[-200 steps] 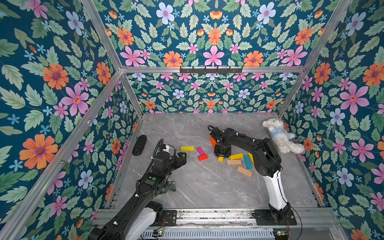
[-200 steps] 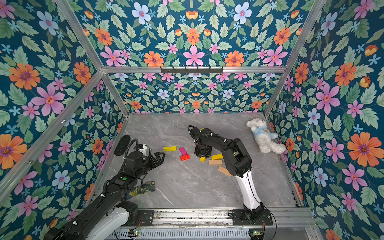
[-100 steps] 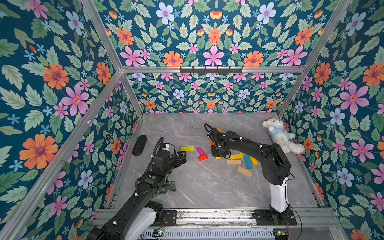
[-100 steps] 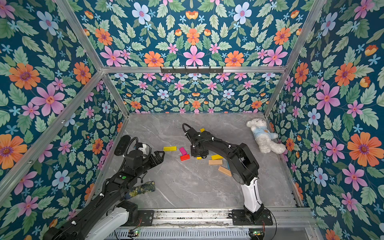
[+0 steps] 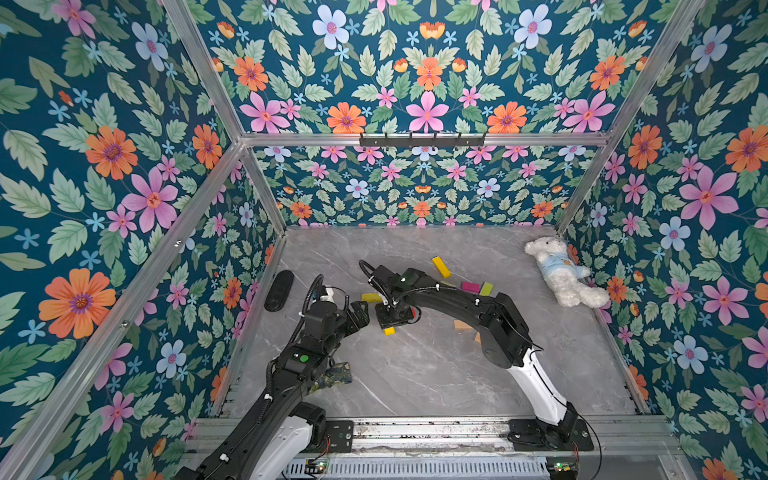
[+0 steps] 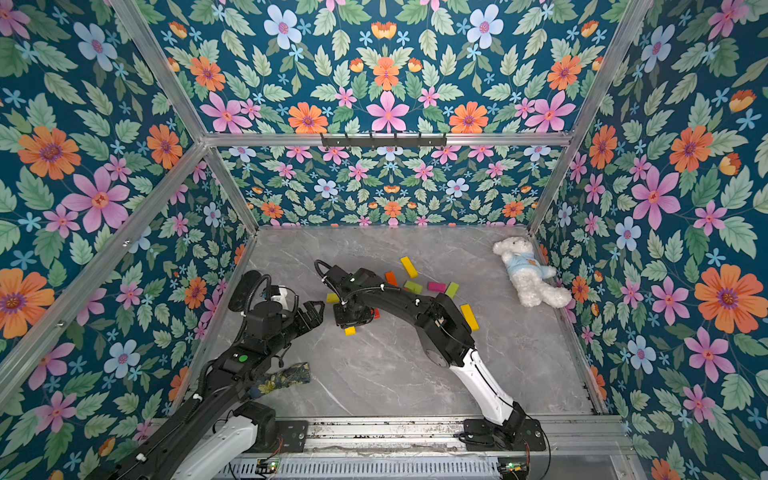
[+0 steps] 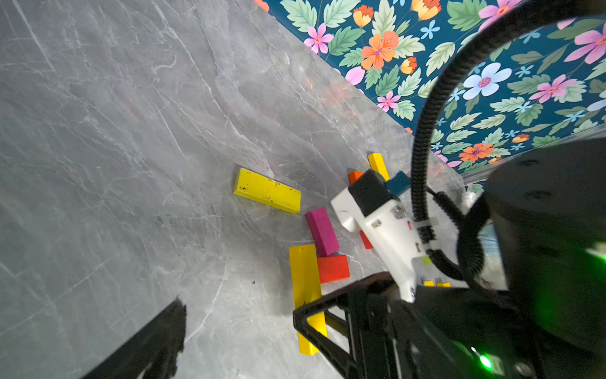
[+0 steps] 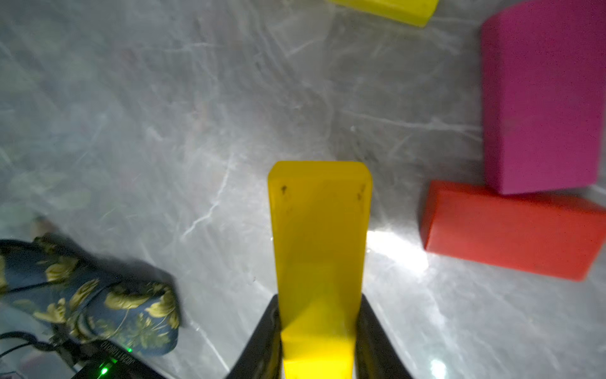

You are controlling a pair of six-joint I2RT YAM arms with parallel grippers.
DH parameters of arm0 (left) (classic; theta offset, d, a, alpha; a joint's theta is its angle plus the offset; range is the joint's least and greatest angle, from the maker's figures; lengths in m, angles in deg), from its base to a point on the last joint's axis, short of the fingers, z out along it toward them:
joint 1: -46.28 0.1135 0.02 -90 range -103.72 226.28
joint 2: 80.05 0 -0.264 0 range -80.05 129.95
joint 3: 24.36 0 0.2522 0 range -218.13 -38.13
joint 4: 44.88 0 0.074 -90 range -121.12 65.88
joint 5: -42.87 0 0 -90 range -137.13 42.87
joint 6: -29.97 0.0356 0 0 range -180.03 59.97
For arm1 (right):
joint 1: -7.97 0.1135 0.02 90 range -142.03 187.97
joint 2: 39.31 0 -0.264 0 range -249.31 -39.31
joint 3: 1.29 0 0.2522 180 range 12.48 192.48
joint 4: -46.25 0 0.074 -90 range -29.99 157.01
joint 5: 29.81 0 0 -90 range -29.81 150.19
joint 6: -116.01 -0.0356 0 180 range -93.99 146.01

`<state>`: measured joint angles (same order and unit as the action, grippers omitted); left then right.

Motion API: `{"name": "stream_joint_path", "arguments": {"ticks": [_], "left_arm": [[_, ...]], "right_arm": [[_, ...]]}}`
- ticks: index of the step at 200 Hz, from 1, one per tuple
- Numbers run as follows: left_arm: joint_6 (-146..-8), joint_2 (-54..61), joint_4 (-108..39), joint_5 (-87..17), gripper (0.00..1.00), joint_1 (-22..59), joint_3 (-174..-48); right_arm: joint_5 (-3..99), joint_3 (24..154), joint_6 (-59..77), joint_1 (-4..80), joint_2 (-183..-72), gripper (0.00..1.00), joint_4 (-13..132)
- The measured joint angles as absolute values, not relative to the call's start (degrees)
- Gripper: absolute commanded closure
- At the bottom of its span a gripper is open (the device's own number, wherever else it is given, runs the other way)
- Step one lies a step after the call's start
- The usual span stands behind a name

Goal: Assemble the letter h with building blocks
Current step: Move the building block to the center of the board.

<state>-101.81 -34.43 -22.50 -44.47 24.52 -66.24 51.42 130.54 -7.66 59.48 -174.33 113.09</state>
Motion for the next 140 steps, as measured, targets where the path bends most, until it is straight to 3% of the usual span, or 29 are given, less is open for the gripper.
{"name": "stream_joint_path", "arguments": {"ticks": [46,95,140], "left_arm": [[-101.8,-35.0,-21.2,-44.5,0.01,24.5,-66.5],[-101.8,-34.7,-21.2,-44.3,0.01,24.5,-66.5],[-101.7,-34.2,-21.2,-44.2,0.01,24.5,-66.5]], "right_arm": [[51.0,126.9,-7.9,53.4,-175.0,0.93,113.2],[57.1,121.2,-8.2,46.1,-171.2,0.93,113.4],[58.0,122.6,-8.3,49.7,-169.1,0.93,114.1]]}}
